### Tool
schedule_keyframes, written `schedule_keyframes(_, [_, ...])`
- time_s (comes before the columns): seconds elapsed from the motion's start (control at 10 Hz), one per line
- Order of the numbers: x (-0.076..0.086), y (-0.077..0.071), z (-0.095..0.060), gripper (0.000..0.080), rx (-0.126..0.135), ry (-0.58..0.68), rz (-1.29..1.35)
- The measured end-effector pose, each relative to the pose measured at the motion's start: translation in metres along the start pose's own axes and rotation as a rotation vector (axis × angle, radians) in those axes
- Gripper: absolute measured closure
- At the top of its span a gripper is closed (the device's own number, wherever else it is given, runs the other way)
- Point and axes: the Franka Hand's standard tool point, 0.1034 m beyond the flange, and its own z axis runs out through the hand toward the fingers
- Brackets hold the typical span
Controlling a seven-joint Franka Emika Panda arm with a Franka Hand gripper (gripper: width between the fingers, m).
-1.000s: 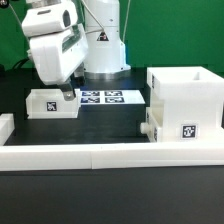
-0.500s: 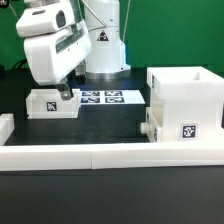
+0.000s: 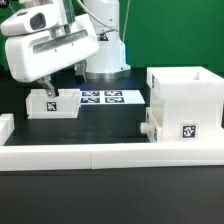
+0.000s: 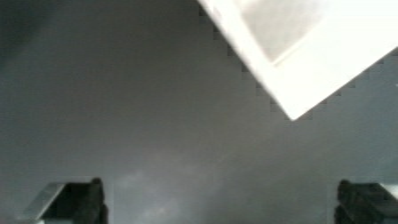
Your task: Assemble drawer
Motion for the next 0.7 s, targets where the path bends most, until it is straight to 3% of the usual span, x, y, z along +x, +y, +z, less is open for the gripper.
schedule_keyframes(0.3, [-0.016, -0.014, -0.006, 0.0150, -0.003, -0.007, 0.243])
schedule_keyframes(0.7, [-0.015, -0.016, -0.003, 0.0150, 0.007, 0.003, 0.493])
